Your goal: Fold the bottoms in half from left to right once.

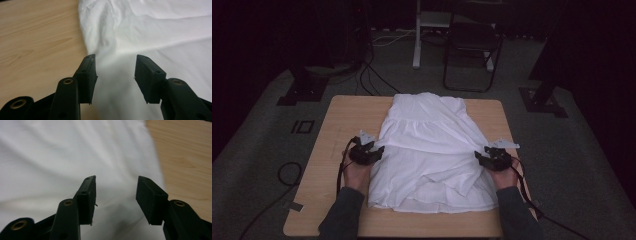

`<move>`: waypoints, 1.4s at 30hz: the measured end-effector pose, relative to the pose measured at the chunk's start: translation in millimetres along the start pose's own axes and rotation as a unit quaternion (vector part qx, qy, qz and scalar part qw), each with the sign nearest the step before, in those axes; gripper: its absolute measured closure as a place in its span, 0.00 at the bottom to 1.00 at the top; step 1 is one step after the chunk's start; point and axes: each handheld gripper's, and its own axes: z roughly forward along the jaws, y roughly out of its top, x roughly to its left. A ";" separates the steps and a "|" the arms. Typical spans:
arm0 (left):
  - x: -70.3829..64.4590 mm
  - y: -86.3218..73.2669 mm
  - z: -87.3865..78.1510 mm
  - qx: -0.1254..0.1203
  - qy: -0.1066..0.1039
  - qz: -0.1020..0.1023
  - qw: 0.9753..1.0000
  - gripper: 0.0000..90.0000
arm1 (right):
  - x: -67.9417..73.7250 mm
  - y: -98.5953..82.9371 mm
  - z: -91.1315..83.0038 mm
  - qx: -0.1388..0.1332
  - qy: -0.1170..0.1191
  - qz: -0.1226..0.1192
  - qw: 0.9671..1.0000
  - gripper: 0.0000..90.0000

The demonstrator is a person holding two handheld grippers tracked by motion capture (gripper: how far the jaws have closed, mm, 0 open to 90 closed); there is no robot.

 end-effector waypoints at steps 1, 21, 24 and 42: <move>-0.8 -11.1 -18.4 -0.007 -0.010 -0.003 1.000 0.57 | 8.5 -3.6 -7.7 0.000 0.011 -0.008 1.000 0.53; -37.8 -115.6 -98.3 0.013 -0.080 0.035 0.996 0.45 | 80.3 -61.7 -19.9 0.080 0.094 -0.097 0.988 0.72; -40.9 -120.3 -88.8 0.032 -0.092 0.032 0.995 0.44 | 76.5 -61.0 -25.6 0.075 0.097 -0.093 0.988 0.96; -37.6 -107.9 -136.4 -0.041 -0.164 0.022 0.985 0.99 | -11.3 -90.7 -150.0 -0.057 0.005 0.015 0.998 0.99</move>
